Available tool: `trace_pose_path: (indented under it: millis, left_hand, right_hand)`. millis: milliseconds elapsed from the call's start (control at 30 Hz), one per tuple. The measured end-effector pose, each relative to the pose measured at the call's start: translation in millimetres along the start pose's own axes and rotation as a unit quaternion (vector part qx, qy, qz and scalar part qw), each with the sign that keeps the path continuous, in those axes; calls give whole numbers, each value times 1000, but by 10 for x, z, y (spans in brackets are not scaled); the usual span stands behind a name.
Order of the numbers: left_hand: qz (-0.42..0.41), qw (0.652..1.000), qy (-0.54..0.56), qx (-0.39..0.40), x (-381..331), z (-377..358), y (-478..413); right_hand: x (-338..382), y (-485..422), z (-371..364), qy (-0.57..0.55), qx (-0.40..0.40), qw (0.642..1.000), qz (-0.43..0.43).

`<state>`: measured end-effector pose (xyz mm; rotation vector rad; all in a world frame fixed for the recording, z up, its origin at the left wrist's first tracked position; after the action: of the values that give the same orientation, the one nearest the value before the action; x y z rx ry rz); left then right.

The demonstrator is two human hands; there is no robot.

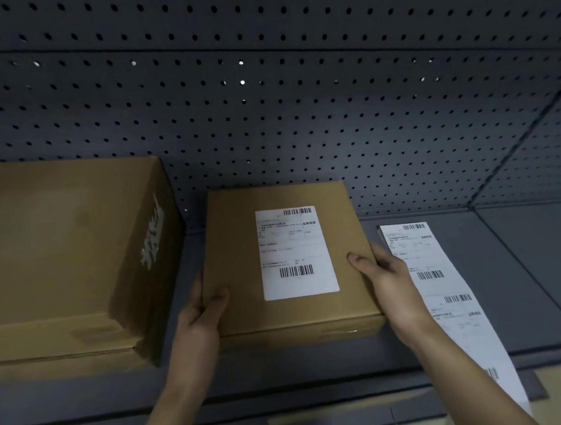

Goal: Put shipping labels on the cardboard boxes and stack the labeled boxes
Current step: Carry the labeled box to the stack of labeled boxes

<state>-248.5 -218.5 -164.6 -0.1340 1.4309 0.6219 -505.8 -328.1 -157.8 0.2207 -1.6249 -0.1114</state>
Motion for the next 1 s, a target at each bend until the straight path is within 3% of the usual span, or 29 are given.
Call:
trace_pose_path:
  millis: [167, 467, 1000]
  left_hand:
    - [-59, 998, 4, -13, -86, -12, 166]
    - [-136, 989, -28, 44, -411, -634, 512]
    - [-176, 977, -51, 107, -627, -3402, 1876]
  right_hand:
    - [212, 331, 113, -8, -10, 998, 56]
    - [455, 787, 900, -22, -74, 989, 123]
    - [701, 1310, 4013, -35, -154, 975, 160]
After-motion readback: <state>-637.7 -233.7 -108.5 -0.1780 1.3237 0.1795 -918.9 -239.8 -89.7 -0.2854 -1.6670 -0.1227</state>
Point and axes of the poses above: each hand's wrist, its own y-axis away from the middle knuckle, its own z-axis out of the back of the hand, x = y × z, the point moved 7 cm from there along -y, towards the middle knuckle, and after that the axes turned 11 degrees about -y, right-handed, at the moved point
